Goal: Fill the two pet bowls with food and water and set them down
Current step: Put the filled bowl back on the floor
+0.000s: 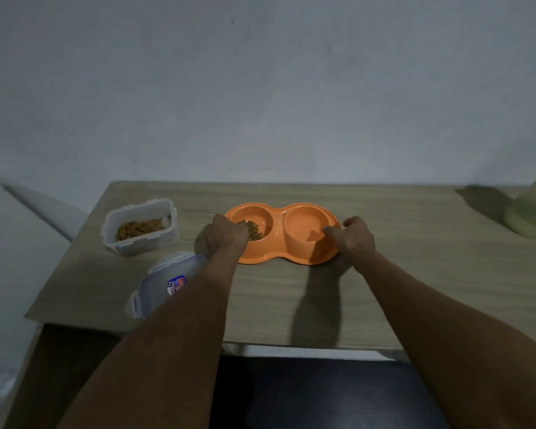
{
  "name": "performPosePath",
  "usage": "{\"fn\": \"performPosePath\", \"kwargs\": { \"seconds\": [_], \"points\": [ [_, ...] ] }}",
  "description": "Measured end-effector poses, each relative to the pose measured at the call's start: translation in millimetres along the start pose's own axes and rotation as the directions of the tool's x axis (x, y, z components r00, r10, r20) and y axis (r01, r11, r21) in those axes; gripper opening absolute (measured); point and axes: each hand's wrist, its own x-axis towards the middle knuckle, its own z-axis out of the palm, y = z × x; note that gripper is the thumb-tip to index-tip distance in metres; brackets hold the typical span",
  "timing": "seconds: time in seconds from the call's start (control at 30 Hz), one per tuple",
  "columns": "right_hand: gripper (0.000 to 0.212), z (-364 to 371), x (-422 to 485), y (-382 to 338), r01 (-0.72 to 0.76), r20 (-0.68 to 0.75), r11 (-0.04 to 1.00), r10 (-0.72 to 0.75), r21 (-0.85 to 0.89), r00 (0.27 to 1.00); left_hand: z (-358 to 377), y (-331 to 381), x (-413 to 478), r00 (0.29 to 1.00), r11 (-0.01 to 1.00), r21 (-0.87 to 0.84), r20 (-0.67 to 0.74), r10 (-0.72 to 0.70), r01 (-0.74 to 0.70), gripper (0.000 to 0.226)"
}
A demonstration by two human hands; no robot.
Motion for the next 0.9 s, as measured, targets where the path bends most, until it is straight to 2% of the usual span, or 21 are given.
{"fn": "performPosePath", "kwargs": {
  "seconds": [0.13,0.43,0.67,0.9],
  "points": [
    [0.062,8.1,3.5,-2.5,0.015,-0.019,1.000,-0.015,-0.017,1.000,1.4,2.8,11.9,0.999,0.997,0.065,0.034,0.025,-0.028,0.050],
    [0.044,11.9,11.8,-1.8,-0.020,-0.071,0.997,0.015,-0.075,0.997,4.6,5.7,22.9,1.000,0.971,0.241,-0.027,0.001,0.006,0.043],
    [0.044,13.5,13.4,-2.7,-0.052,-0.081,0.996,0.047,-0.069,0.996,2.4,2.2,25.5,1.000,0.974,0.224,-0.011,-0.010,0.012,0.033],
    [0.049,5.9,12.5,-6.0,-0.055,-0.080,0.997,0.051,-0.048,0.995,-5.6,9.3,27.2,0.999,0.992,0.125,0.051,0.001,-0.007,0.040]
  ]
}}
